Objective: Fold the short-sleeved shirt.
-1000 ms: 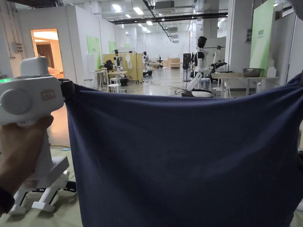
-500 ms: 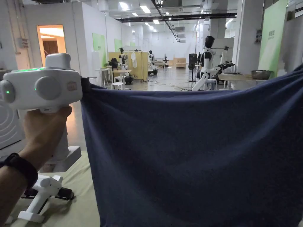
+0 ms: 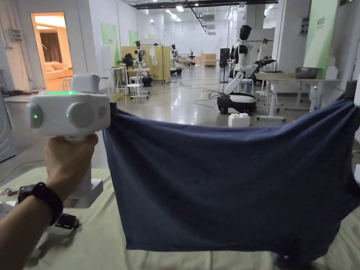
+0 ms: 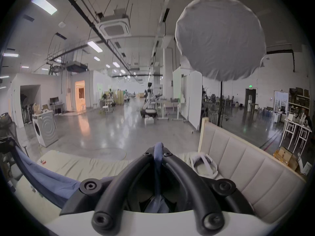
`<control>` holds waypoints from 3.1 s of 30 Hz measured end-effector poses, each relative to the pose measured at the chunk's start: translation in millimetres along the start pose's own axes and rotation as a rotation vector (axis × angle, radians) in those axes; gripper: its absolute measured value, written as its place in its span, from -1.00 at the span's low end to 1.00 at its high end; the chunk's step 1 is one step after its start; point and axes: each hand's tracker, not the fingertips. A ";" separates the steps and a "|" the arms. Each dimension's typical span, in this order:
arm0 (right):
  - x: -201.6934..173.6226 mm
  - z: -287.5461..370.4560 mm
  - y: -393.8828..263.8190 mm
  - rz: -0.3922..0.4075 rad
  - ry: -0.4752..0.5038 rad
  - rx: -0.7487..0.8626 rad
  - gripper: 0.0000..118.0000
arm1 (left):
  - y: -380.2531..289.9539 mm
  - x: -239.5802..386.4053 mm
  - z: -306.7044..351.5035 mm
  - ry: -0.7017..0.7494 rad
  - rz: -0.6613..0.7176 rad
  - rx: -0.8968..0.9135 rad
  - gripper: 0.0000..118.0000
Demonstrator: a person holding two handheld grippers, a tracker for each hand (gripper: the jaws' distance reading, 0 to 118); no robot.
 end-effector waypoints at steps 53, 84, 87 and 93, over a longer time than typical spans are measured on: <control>123.6 387.6 -407.2 -0.162 0.059 -0.433 0.80 | -301.1 -88.8 368.2 -0.104 0.029 -0.222 0.78; -21.0 479.8 -281.5 0.223 0.182 0.059 -0.97 | -227.3 6.1 471.6 -0.118 -0.055 0.114 -0.99; -8.7 472.0 -292.1 0.194 0.200 0.006 -0.97 | -228.7 -15.5 448.5 -0.174 -0.019 -0.025 -0.98; 8.0 458.1 -319.3 0.107 0.224 -0.121 -0.96 | -285.5 -72.1 365.8 -0.217 0.035 -0.373 0.43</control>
